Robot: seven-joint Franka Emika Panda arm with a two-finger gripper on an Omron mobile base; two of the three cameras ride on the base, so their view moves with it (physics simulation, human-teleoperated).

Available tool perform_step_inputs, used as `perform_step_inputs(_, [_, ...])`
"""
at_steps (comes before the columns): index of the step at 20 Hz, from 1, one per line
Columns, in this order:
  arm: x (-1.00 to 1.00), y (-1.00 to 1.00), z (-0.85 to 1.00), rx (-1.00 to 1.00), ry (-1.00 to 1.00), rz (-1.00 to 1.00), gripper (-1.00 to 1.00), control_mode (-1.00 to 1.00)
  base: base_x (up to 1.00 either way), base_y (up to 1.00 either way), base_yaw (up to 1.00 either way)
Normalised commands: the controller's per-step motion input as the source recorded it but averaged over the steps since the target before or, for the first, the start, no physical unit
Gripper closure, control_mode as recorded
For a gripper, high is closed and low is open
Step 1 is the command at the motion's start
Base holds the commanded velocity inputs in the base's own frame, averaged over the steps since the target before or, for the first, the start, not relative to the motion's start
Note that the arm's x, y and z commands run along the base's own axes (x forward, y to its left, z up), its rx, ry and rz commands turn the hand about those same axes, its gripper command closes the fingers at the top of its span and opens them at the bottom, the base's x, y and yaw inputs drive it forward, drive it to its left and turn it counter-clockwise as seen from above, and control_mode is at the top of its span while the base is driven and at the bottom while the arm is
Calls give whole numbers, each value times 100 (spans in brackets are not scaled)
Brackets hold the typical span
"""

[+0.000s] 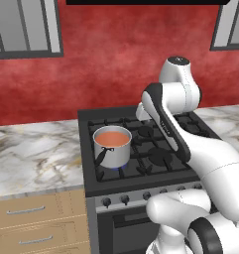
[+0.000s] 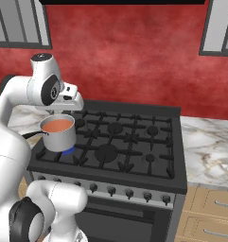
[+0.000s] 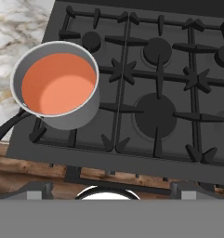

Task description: Wait until the marinara sauce is simmered to a deep red color and then turn off the stove.

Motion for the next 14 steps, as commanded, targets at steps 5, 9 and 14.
perform_step_inputs(5, [0,0,0,0,0,0,-100,-100,0,0,0])
perform_step_inputs(9, [0,0,0,0,0,0,-100,-100,0,0,0])
perform_step_inputs(14, [0,0,0,0,0,0,-100,-100,0,0,0])
